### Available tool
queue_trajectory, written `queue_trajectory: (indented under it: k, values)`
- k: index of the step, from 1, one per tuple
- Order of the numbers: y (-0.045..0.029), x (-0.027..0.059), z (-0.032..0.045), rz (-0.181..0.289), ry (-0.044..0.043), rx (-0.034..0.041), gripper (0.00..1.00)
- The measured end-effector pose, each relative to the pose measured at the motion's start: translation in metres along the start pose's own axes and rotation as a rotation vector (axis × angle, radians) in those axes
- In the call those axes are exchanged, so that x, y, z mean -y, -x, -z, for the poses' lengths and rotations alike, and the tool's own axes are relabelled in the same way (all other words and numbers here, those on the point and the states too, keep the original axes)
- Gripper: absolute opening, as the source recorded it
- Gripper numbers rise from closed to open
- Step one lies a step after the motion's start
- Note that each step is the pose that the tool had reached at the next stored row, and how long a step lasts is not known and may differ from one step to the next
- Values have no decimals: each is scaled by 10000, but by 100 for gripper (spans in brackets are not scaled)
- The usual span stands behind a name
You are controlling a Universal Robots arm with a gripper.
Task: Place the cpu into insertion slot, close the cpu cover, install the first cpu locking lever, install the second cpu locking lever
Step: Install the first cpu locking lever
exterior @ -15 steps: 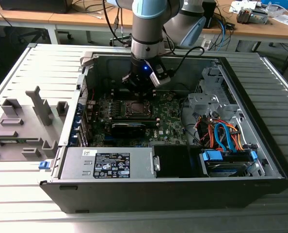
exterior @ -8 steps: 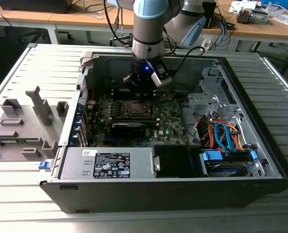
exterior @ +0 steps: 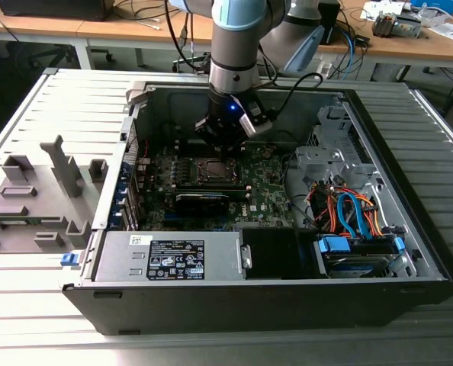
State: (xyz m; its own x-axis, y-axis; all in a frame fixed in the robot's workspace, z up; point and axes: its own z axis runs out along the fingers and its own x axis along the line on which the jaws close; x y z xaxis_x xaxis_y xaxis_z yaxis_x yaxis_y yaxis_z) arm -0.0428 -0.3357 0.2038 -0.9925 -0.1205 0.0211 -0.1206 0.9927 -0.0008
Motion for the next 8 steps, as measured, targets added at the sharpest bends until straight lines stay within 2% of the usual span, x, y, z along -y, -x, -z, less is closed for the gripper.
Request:
queue_trajectory:
  k: [8]
  values:
    - [59, 9, -7, -1, -2, -1, 11]
